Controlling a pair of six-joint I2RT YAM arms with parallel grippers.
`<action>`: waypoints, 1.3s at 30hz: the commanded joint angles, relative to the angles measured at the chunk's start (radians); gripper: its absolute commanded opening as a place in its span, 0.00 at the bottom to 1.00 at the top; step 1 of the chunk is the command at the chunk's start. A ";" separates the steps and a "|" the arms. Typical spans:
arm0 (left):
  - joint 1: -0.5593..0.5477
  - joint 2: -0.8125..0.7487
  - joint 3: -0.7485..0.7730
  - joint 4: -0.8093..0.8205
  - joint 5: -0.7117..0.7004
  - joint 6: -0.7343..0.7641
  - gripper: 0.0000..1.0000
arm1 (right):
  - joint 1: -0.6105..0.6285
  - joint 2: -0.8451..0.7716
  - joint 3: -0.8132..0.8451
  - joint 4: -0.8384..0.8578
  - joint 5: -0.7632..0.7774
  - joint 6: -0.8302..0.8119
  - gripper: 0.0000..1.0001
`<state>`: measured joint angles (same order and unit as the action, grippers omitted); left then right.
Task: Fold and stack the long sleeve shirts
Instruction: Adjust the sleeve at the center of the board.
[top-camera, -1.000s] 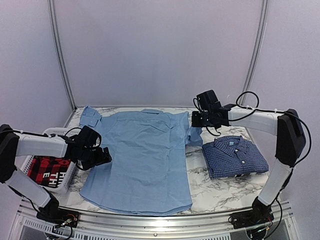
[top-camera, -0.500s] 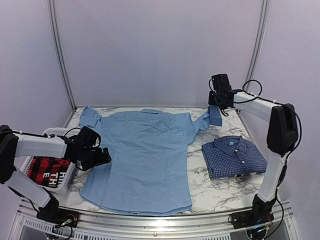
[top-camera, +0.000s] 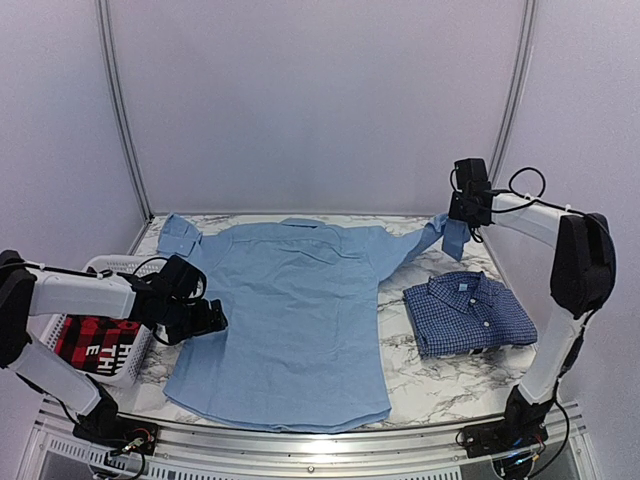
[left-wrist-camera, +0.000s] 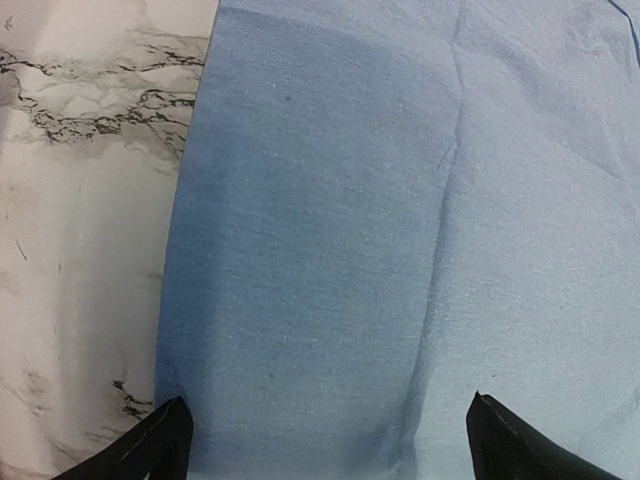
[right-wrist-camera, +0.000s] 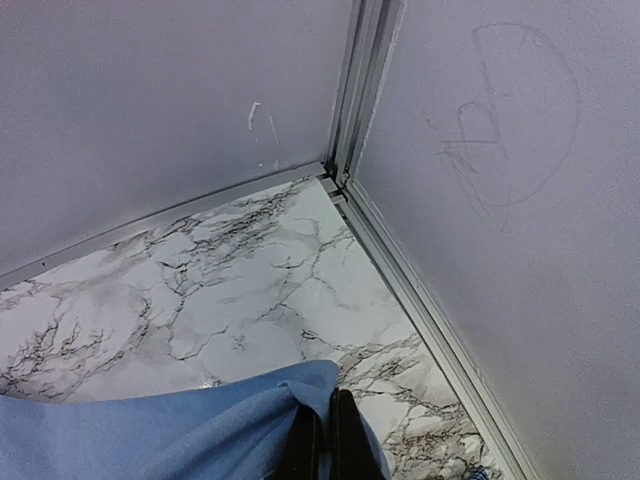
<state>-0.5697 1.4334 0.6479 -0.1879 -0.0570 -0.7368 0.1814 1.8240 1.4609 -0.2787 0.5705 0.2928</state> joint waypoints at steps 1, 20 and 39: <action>-0.031 -0.001 -0.005 -0.094 0.048 -0.026 0.99 | -0.004 -0.040 -0.036 0.054 0.009 0.021 0.00; -0.121 -0.015 0.094 -0.145 0.009 -0.024 0.99 | 0.013 -0.116 -0.093 0.173 -0.209 -0.089 0.01; -0.123 0.069 0.377 -0.134 -0.008 0.003 0.99 | 0.491 0.083 0.091 0.118 -0.552 -0.211 0.12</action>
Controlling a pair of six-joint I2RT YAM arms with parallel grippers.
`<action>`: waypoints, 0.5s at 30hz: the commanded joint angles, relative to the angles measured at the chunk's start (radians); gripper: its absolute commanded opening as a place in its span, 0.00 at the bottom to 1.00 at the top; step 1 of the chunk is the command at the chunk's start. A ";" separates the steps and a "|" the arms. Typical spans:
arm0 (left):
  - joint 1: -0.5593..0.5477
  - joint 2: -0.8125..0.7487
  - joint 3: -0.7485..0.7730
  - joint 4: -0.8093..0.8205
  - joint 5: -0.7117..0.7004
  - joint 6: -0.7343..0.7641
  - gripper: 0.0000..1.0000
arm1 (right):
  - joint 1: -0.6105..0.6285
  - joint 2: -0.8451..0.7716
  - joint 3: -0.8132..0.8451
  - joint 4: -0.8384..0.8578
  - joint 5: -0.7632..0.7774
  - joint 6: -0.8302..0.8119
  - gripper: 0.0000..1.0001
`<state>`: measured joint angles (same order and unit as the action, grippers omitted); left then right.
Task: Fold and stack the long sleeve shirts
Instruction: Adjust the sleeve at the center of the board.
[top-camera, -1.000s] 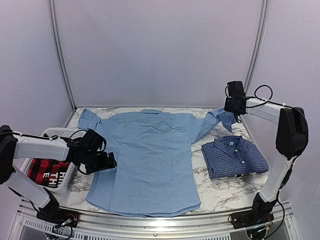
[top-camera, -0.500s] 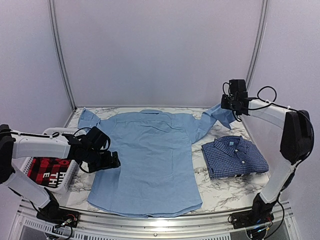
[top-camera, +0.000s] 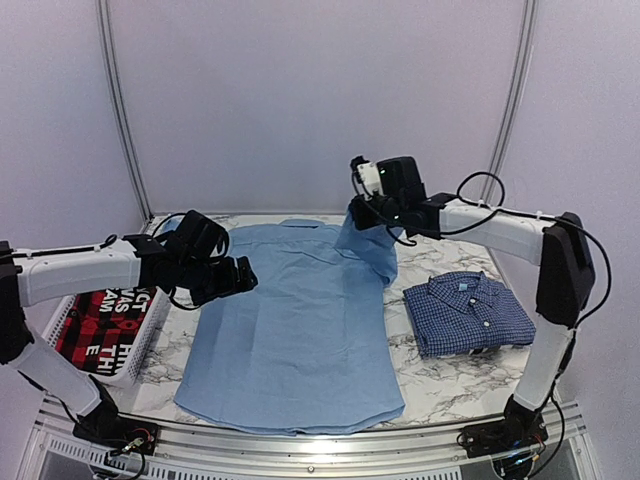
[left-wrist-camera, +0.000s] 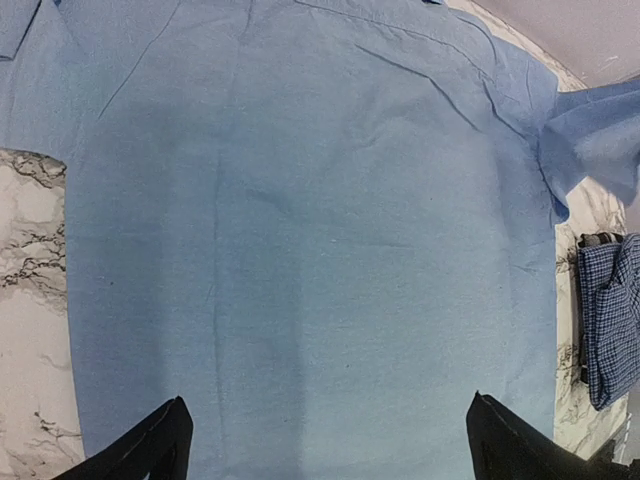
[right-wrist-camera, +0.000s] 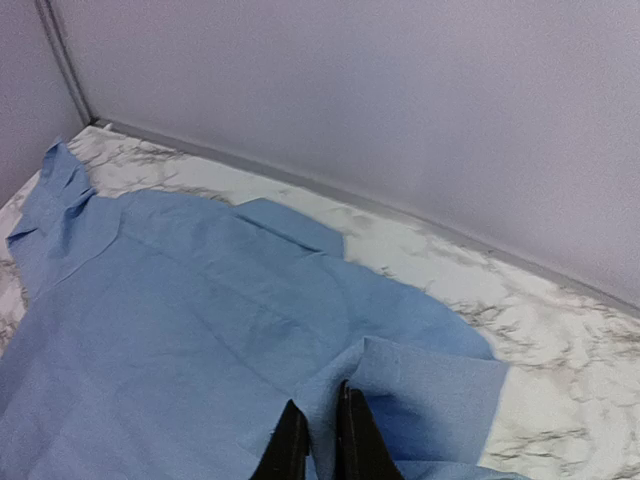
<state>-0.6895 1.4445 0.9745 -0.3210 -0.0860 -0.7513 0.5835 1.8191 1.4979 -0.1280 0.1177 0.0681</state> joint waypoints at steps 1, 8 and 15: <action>-0.002 0.072 0.062 0.002 0.027 0.020 0.99 | 0.107 0.113 0.068 -0.043 -0.107 0.018 0.19; -0.002 0.137 0.096 0.029 0.060 0.024 0.99 | 0.125 0.109 0.089 -0.098 -0.170 0.047 0.68; -0.002 0.161 0.095 0.062 0.083 0.017 0.99 | 0.041 0.022 -0.066 -0.071 -0.238 0.027 0.66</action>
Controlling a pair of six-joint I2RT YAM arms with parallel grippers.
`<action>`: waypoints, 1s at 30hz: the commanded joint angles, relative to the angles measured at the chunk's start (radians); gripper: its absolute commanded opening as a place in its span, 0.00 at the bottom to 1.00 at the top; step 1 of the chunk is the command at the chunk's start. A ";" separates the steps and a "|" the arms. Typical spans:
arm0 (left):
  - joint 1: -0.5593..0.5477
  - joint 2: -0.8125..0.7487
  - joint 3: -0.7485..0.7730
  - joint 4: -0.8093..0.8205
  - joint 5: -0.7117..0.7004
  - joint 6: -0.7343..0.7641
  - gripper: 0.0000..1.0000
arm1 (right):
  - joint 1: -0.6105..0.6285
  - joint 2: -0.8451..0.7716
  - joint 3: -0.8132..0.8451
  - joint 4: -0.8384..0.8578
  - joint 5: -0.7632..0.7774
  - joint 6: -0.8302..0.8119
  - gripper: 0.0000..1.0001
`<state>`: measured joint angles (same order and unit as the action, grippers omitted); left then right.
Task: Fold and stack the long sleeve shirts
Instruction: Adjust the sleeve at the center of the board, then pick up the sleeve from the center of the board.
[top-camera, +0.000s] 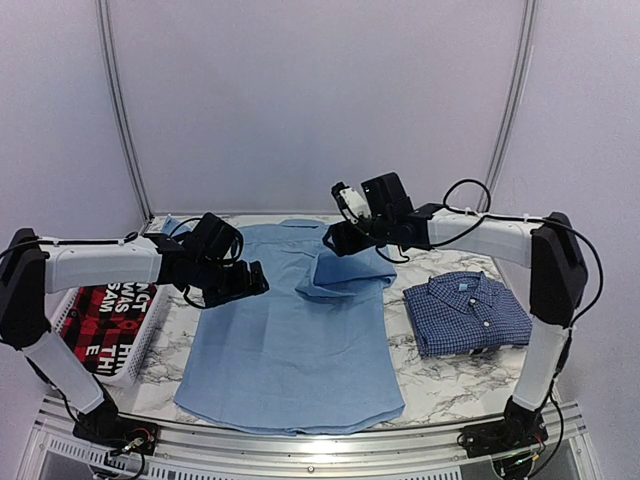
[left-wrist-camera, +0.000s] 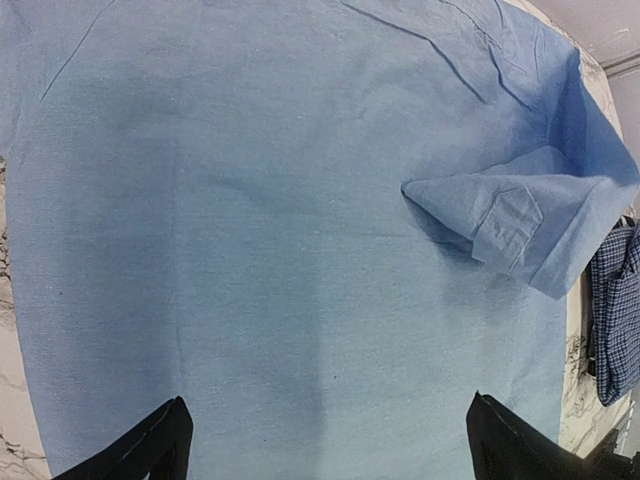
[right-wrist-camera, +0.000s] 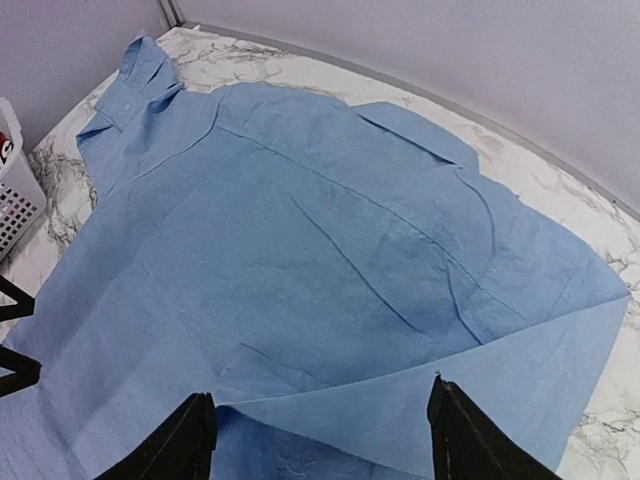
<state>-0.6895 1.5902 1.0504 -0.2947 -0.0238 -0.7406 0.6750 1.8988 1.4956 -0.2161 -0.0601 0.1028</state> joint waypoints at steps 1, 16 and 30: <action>-0.003 0.015 0.018 0.038 0.021 0.004 0.99 | -0.054 -0.076 -0.094 0.018 -0.069 -0.018 0.65; -0.004 -0.023 -0.041 0.063 0.056 -0.017 0.99 | 0.115 -0.281 -0.496 0.189 -0.124 -0.204 0.66; -0.004 -0.066 -0.075 0.071 0.050 -0.019 0.99 | 0.148 -0.054 -0.387 0.298 0.039 -0.284 0.66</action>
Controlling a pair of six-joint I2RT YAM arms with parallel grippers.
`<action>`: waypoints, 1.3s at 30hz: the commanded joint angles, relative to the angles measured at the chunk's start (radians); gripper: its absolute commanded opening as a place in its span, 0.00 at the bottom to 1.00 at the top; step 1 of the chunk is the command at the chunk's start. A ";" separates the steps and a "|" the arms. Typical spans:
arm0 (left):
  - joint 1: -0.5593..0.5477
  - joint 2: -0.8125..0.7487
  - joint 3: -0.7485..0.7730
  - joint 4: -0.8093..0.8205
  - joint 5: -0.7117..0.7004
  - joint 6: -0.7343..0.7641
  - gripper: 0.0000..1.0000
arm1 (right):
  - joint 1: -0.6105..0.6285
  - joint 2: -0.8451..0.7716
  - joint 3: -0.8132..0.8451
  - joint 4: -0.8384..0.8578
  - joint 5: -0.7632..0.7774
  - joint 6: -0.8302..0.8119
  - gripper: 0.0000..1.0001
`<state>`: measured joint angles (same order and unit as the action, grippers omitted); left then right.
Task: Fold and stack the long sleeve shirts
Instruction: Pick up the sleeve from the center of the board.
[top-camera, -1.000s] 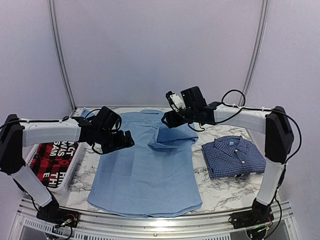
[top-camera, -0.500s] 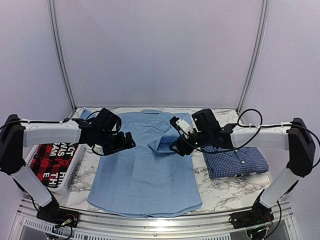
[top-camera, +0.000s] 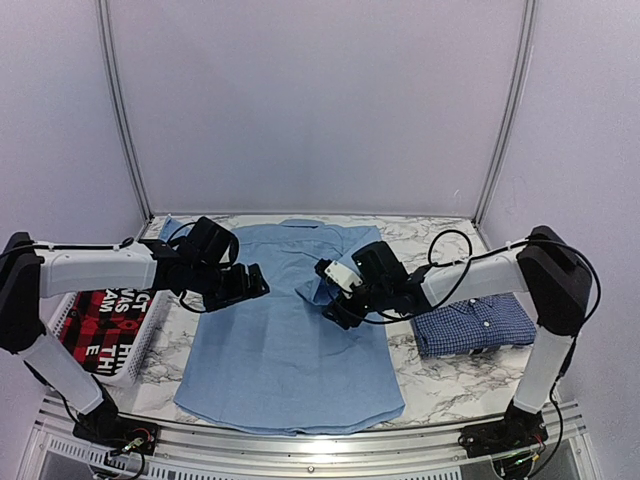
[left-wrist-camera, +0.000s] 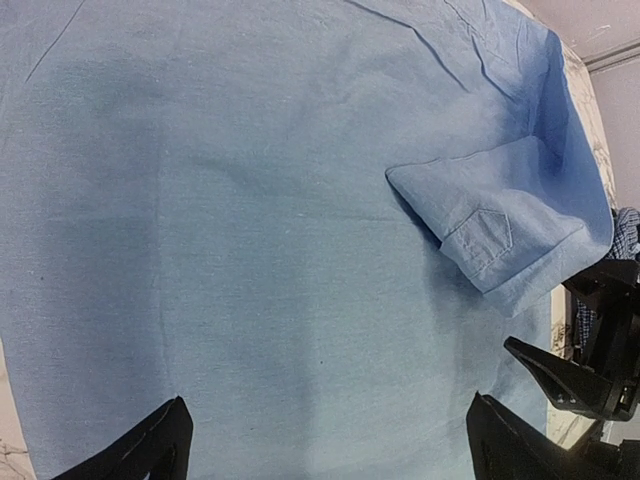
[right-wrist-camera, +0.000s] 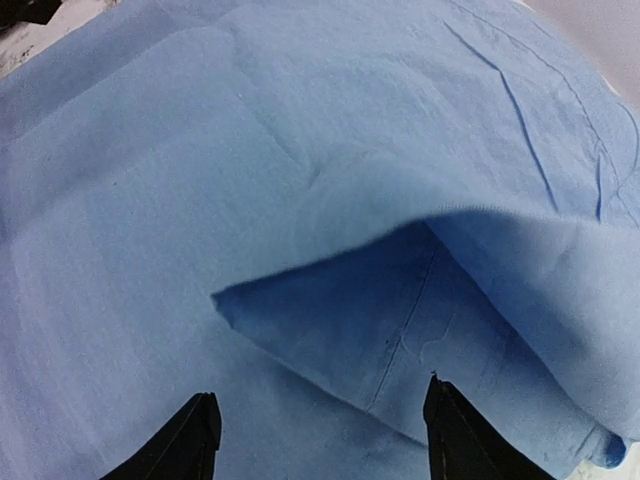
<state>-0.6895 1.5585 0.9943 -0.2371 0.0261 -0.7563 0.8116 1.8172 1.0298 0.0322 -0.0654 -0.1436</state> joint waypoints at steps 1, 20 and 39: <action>-0.004 -0.037 -0.020 0.014 0.000 -0.003 0.99 | 0.016 0.031 0.082 0.053 0.056 -0.041 0.66; -0.002 -0.074 -0.030 0.018 -0.002 0.003 0.99 | 0.042 0.014 0.050 0.055 0.122 -0.009 0.63; -0.003 -0.081 -0.039 0.021 -0.005 -0.005 0.99 | 0.053 0.136 0.146 0.070 0.156 -0.057 0.61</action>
<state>-0.6895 1.5043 0.9623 -0.2314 0.0257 -0.7570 0.8501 1.9385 1.1313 0.0902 0.0795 -0.1860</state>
